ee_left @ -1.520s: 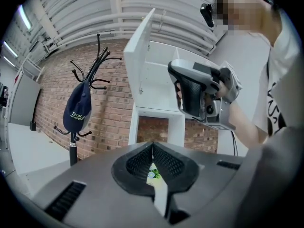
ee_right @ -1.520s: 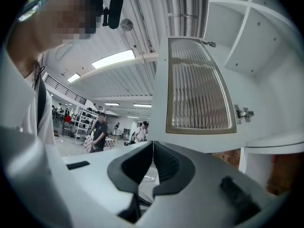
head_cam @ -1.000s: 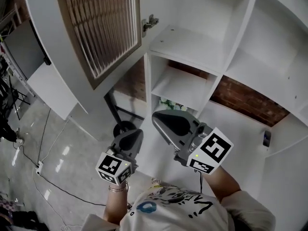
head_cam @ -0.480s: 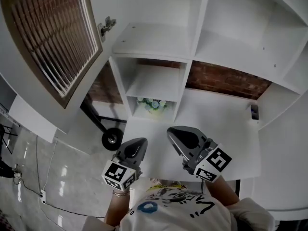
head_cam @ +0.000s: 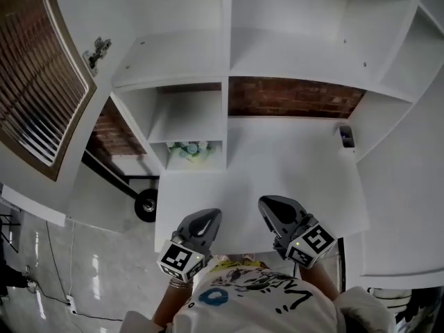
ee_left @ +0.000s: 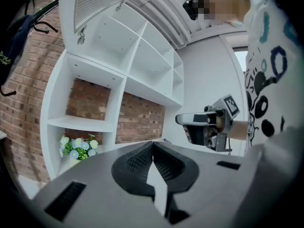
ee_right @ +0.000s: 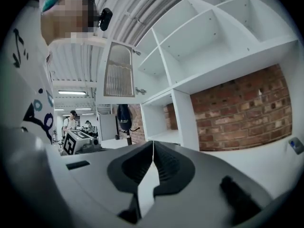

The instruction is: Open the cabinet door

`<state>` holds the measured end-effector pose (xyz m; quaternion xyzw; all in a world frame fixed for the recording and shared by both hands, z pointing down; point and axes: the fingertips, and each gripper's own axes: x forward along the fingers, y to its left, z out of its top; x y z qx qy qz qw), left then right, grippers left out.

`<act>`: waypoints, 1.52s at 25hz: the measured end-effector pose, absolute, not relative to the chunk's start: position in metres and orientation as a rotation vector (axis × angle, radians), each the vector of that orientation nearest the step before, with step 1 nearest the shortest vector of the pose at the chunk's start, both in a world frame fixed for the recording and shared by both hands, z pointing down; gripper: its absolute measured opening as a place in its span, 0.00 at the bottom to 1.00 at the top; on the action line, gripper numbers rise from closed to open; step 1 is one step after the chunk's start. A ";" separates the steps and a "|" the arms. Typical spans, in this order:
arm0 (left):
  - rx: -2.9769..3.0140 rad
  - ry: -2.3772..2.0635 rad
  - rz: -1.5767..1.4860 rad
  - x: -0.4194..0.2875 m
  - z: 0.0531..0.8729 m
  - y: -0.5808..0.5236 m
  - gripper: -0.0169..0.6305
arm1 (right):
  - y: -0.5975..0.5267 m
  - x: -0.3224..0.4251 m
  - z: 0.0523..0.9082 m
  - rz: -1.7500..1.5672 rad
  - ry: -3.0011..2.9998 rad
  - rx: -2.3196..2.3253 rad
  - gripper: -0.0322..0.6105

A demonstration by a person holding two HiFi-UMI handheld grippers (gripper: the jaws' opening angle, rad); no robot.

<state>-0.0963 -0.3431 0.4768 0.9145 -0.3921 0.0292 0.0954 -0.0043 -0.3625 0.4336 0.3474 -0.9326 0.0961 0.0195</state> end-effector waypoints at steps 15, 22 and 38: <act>2.713 -1.105 0.136 -0.033 0.477 -0.357 0.05 | -0.377 0.058 0.470 0.346 -2.759 1.133 0.09; 2.697 -1.112 0.152 -0.029 0.486 -0.368 0.05 | -0.381 0.055 0.466 0.449 -2.806 1.104 0.09; 2.706 -1.066 0.145 -0.022 0.489 -0.375 0.05 | -0.390 0.047 0.467 0.502 -2.852 1.058 0.09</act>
